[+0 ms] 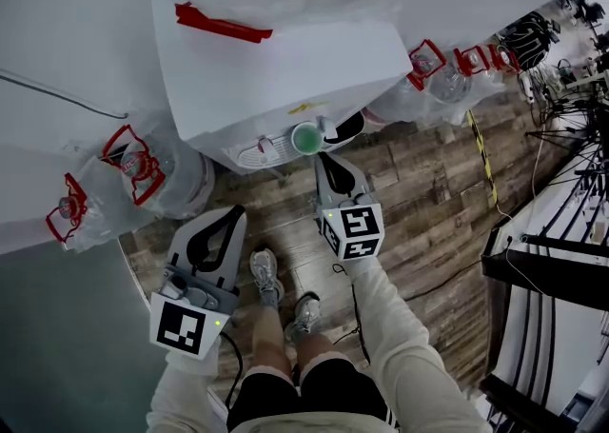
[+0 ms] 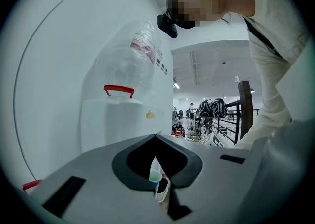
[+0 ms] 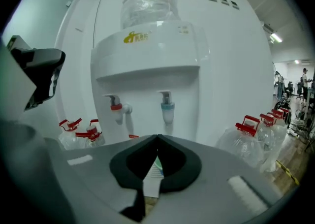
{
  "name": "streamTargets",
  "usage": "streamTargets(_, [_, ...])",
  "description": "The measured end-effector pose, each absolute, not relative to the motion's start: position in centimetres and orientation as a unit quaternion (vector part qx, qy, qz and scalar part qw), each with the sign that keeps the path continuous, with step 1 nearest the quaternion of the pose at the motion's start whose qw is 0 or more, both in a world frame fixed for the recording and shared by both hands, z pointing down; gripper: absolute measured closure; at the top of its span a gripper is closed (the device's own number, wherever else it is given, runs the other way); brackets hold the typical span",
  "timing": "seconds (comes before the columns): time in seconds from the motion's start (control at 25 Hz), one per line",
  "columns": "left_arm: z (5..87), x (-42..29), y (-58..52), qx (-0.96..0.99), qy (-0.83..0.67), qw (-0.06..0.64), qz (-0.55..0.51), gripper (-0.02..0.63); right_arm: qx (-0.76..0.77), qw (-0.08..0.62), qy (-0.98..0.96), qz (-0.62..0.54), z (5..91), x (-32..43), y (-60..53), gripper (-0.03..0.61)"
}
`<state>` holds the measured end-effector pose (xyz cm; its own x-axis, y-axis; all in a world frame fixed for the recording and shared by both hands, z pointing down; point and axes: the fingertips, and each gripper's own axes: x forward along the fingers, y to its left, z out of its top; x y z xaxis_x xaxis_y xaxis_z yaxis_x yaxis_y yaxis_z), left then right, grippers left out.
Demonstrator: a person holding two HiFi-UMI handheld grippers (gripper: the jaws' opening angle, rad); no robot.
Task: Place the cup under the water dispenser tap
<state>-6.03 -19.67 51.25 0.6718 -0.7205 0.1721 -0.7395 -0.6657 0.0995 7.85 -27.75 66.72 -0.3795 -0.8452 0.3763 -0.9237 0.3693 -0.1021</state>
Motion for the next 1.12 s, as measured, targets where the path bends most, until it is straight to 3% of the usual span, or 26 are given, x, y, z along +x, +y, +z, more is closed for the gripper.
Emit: streamTargets(1.12, [34.9,-6.1,-13.7,0.895,-0.444,0.024,0.025,0.607,0.534,0.067,-0.836,0.112,43.7,9.2,-15.8,0.569])
